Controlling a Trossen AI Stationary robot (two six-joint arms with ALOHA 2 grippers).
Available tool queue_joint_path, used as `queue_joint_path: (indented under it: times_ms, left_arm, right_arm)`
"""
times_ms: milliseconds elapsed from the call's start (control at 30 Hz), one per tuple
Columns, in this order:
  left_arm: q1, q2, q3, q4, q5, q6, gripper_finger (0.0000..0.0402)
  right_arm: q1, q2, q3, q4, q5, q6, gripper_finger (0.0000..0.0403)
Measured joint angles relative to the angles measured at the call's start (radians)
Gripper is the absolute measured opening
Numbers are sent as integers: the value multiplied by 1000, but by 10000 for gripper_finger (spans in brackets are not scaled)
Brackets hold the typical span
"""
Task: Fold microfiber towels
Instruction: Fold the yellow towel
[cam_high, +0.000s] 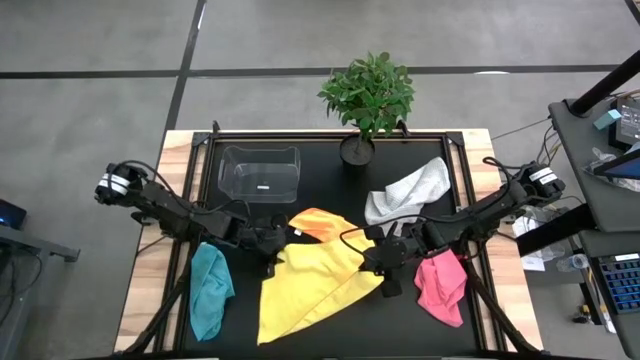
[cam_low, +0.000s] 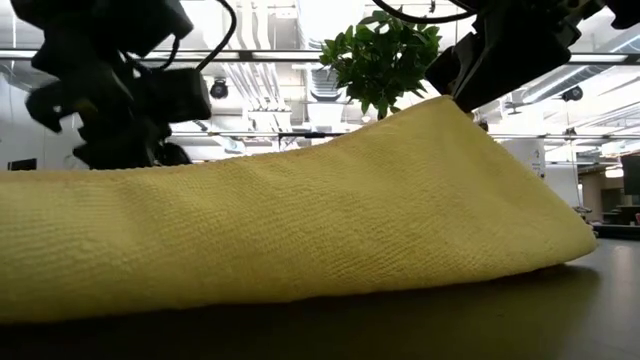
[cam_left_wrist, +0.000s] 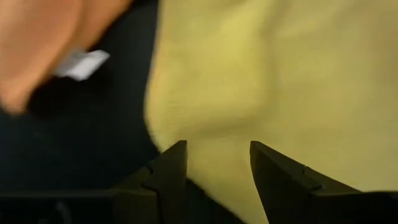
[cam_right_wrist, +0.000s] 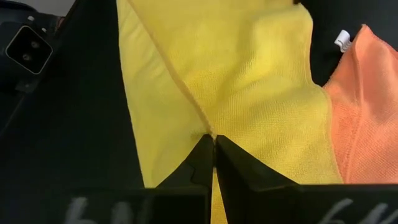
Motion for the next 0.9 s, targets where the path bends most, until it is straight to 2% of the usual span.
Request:
queue_joint_path:
  times_ms: [67, 200, 367, 533, 667, 800, 900]
  left_arm:
    - [0, 0, -16, 22, -26, -4, 161]
    - [-1, 13, -37, 146, -15, -28, 161]
    - [-3, 49, -37, 231, 71, -72, 161]
    - [-3, 61, -15, 240, 217, -80, 156]
    - [-20, 61, 11, 275, 254, -80, 119]
    - [-52, 65, 46, 320, 296, -81, 55]
    - [-80, 76, 91, 365, 264, -91, 13]
  right_arm:
    - [0, 0, 0, 0, 0, 3, 8]
    - [0, 0, 0, 0, 0, 6, 8]
    - [0, 0, 0, 0, 1, 17, 8]
    - [0, 0, 0, 0, 1, 16, 8]
    - [0, 0, 0, 0, 1, 16, 8]
    - [0, 0, 0, 0, 1, 15, 8]
    - [-2, 0, 0, 0, 0, 13, 8]
